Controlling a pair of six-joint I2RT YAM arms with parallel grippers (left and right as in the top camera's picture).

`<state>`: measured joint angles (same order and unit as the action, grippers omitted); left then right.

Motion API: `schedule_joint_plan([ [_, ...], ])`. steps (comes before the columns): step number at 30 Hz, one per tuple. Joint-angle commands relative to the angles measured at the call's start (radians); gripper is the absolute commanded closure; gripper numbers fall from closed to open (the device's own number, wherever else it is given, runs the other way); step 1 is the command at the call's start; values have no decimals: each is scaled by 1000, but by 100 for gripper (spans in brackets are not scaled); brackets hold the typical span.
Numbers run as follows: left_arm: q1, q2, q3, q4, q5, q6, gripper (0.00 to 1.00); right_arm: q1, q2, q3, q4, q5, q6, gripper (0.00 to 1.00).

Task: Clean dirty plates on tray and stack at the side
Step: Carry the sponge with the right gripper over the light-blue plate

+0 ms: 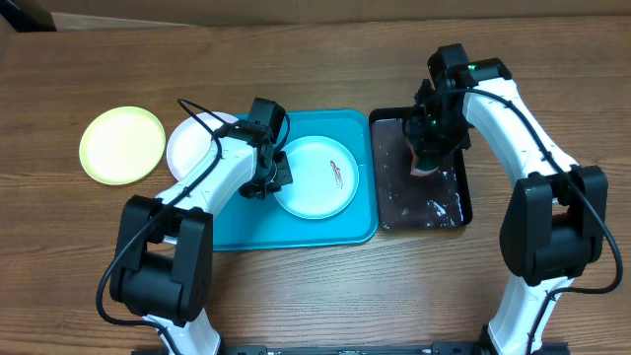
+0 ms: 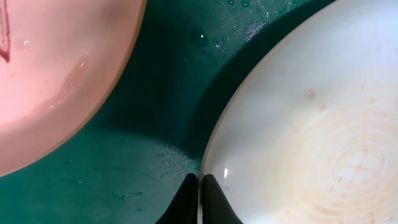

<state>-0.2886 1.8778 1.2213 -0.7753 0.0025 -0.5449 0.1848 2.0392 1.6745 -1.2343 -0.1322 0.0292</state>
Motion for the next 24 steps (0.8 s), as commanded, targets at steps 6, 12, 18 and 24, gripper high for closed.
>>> schedule_joint_plan([
  [6, -6, 13, -9, 2, -11, 6, 96, 5, -31, -6, 10, -26, 8, 96],
  [12, -6, 13, -9, 5, -10, 5, 87, 17, -31, -6, 10, -18, 28, 96],
  [18, -6, 13, -9, 21, -10, -4, 79, 66, -31, -6, 2, 103, 58, 96],
  [24, -7, 13, -9, 21, -10, -10, 94, 138, -31, -6, -3, 249, 161, 96],
])
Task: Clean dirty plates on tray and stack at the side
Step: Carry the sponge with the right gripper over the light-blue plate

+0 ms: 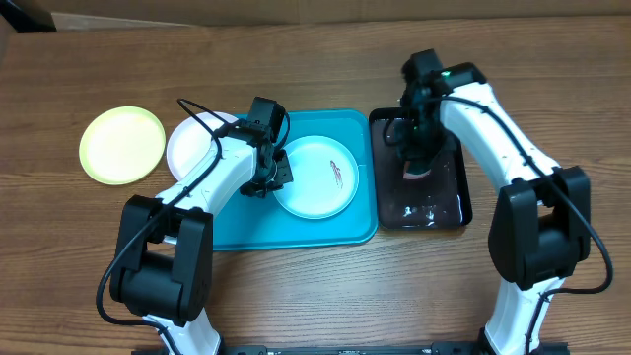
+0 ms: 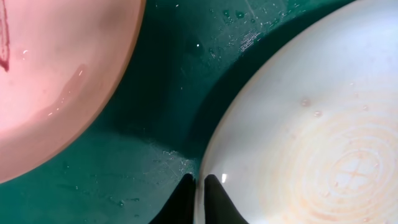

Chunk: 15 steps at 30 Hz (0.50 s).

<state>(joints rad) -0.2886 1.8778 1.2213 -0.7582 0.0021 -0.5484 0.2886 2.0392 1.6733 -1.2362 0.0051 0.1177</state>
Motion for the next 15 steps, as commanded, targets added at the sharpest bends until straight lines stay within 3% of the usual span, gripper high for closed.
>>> schedule_joint_plan([
  [1, -6, 13, -9, 3, -10, -6, 96, 45, -31, -5, -1, 126, 75, 96],
  [10, -6, 13, -9, -20, -10, -76, 96, 105, -31, -5, 0, 252, 151, 96],
  [11, -6, 13, -9, -23, -10, -92, 94, 108, -31, -5, 0, 253, 153, 96],
  [14, -3, 13, -9, 11, -14, -93, 73, 109, -31, -5, -4, 252, 152, 96],
  [15, 1, 13, -9, 25, -13, -86, 71, 109, -31, -5, -7, 252, 152, 96],
])
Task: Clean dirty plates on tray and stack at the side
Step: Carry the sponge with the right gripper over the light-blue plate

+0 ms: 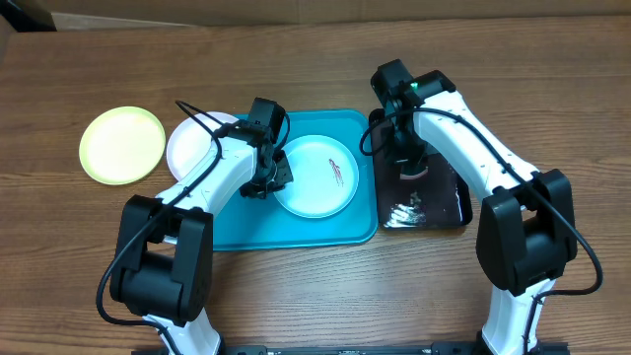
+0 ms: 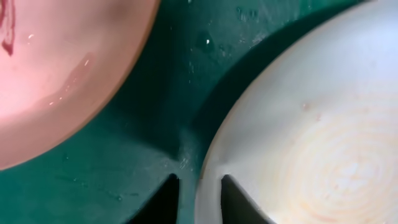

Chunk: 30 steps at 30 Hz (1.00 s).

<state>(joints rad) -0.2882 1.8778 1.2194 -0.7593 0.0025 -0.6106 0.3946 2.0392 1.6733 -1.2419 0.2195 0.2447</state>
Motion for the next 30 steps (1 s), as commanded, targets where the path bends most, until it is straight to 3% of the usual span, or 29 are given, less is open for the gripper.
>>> schedule_joint_plan([
  [1, 7, 13, -6, 37, -11, -18, 71, 3, -31, -5, -4, 38, 25, 96],
  [4, 19, 13, -6, 29, -5, -18, 96, 3, -31, -5, -13, 38, 25, 96],
  [11, 19, 13, -6, -75, 11, -24, 95, 3, -31, -5, 4, 19, 8, 96],
  [14, 19, 13, -6, -78, 48, -22, 78, 3, -31, -5, 4, 19, -17, 96],
  [15, 19, 13, -6, -74, 47, -22, 77, 3, -31, -5, 5, 19, -17, 96],
  [16, 20, 13, -6, -66, 46, -21, 78, 3, -31, -5, 5, 19, -17, 96],
  [19, 19, 13, -6, -50, 55, -21, 96, 3, -31, -4, 6, 19, -17, 96],
  [30, 18, 13, -6, -48, 69, -18, 96, 3, -31, 108, -109, 23, -10, 96],
])
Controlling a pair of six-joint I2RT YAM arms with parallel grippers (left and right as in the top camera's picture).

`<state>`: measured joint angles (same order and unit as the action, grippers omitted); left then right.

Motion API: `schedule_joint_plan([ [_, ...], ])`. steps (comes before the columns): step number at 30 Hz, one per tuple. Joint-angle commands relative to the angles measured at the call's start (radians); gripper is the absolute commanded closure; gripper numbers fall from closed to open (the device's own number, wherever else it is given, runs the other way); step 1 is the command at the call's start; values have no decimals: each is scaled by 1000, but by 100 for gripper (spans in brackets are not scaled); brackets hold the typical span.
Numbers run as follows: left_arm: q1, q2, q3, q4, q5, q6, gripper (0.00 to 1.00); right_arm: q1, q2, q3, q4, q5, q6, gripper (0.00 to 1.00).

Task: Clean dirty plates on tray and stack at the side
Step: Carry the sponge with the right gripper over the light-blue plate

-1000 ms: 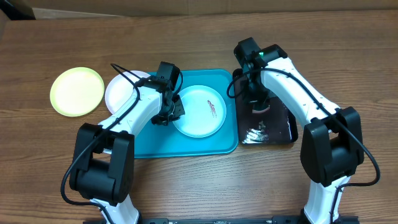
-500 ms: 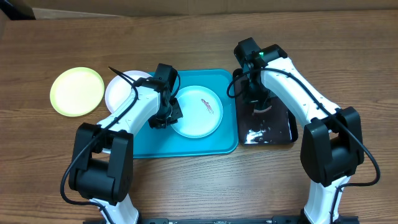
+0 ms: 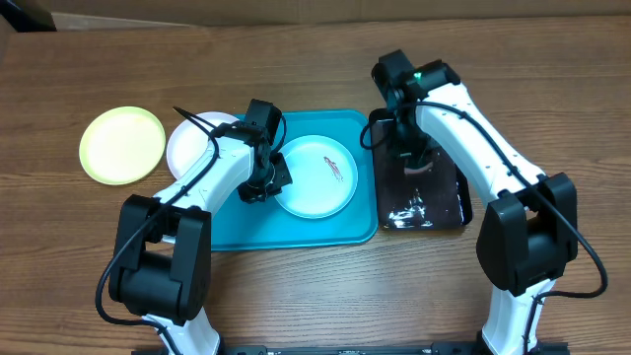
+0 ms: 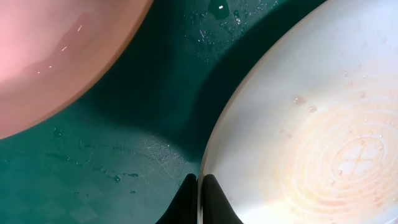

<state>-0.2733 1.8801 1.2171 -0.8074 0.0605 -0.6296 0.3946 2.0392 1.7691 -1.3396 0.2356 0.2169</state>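
A white plate with a red smear [image 3: 315,177] lies in the teal tray [image 3: 296,232]; in the left wrist view it looks pinkish [image 4: 56,56]. A second white plate [image 3: 192,143] overlaps the tray's left edge, its wet face [image 4: 323,137] filling the right of the wrist view. My left gripper [image 4: 199,190] is shut on this plate's rim, and its tips are hidden under the arm [image 3: 248,170] from overhead. My right gripper [image 3: 414,158] hangs over the black tray [image 3: 458,197], shut on a pinkish sponge [image 3: 418,168].
A yellow-green plate [image 3: 122,145] rests on the wooden table, left of the white plate. White foam [image 3: 406,210] lies in the black tray's front half. The two trays stand side by side, almost touching.
My left fingers stood apart astride the white plate's rim; they are now shut on it. The smeared plate sits further up and left in the wrist view. The right arm has hardly shifted.
My left gripper was first shut on the white plate's rim, then slightly apart, then wider apart, and now is shut on it again. The right gripper with the sponge went from the black tray's right side to its back left part.
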Motion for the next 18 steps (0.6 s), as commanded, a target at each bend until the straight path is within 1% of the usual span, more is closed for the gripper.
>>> schedule_joint_plan([
  [1, 3, 10, -4, -1, 11, 2, 96, 3, -31, -15, -1, 7, 24, 96],
  [5, 3, 10, -4, -3, 11, 2, 96, 2, -31, -142, 102, 8, 23, 96],
  [8, 3, 10, -4, -3, 11, 2, 96, 2, -32, -143, 97, 10, 21, 96],
  [11, 3, 10, -4, -3, 11, 2, 96, 2, -38, -87, 56, 23, 19, 96],
  [15, 3, 10, -4, -3, 11, 6, 96, 3, -50, 53, -37, 14, 19, 96],
  [18, 3, 10, -4, -2, 11, 6, 96, 11, -53, 156, -91, -64, -9, 96],
])
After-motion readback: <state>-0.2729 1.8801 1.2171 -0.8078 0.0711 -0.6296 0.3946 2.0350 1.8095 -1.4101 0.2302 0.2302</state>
